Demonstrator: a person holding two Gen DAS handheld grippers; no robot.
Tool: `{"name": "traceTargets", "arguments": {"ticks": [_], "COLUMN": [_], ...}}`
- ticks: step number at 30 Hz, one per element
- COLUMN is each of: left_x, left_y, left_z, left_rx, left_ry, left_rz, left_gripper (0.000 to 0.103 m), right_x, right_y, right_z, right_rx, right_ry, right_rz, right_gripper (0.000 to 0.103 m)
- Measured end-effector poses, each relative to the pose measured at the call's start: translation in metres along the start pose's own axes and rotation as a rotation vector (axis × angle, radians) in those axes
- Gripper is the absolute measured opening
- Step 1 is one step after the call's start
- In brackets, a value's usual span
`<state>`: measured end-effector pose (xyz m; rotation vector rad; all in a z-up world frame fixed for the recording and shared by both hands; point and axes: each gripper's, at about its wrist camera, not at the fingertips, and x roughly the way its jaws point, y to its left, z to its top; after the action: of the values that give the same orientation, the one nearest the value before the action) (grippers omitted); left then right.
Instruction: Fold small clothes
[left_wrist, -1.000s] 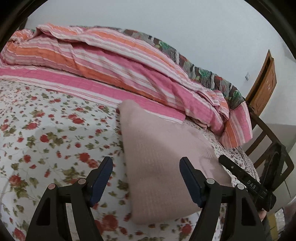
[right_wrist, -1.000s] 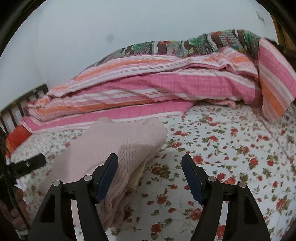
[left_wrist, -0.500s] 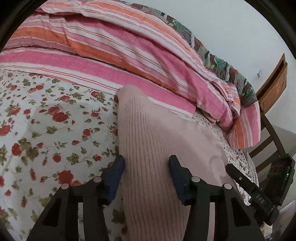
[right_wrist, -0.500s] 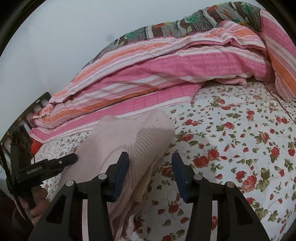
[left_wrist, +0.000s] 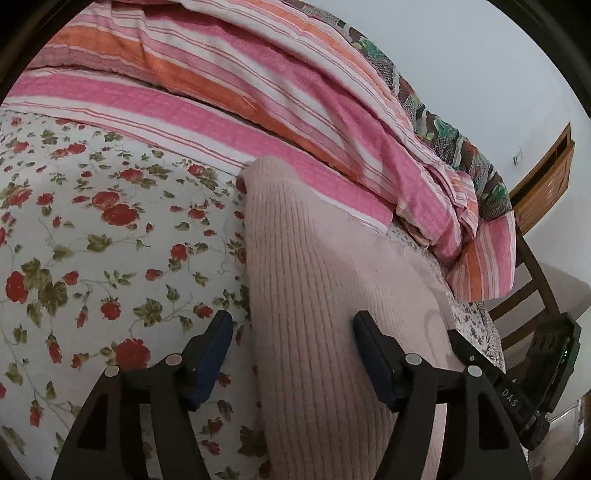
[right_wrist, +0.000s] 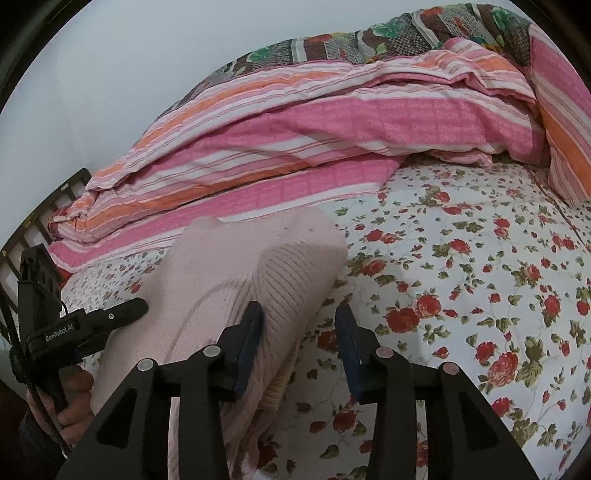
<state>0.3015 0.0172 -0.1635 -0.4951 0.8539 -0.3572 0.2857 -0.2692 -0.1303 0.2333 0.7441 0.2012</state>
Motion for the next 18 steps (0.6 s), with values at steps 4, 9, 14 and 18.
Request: {"name": "traceTargets", "arguments": {"ticks": [4,9,14,18], "left_x": [-0.002,-0.0029,-0.0044,-0.0046], "left_y": [-0.0049,-0.0053,-0.0082,-0.0092], "left_z": [-0.0036,-0.0041,-0.0064,-0.006], "left_rx": [0.03,0.033,0.051,0.059], "left_ry": [-0.013,-0.014,-0.029,-0.033], "left_rz": [0.023,0.025,0.041,0.045], "left_gripper": [0.067,0.067,0.067,0.067], "right_x": [-0.0008,-0.0035,-0.0063,-0.0084], "right_y": [-0.0004,-0.001,-0.0018,-0.0038], "right_z": [-0.0024,-0.0046,-0.0062,-0.0063], "right_rx": [0.0,0.002,-0.006,-0.003], "right_ry": [-0.003,-0.003,-0.004,-0.002], "right_rz": [-0.004,-0.002,0.0,0.012], "right_gripper": [0.039,0.04,0.04,0.04]}}
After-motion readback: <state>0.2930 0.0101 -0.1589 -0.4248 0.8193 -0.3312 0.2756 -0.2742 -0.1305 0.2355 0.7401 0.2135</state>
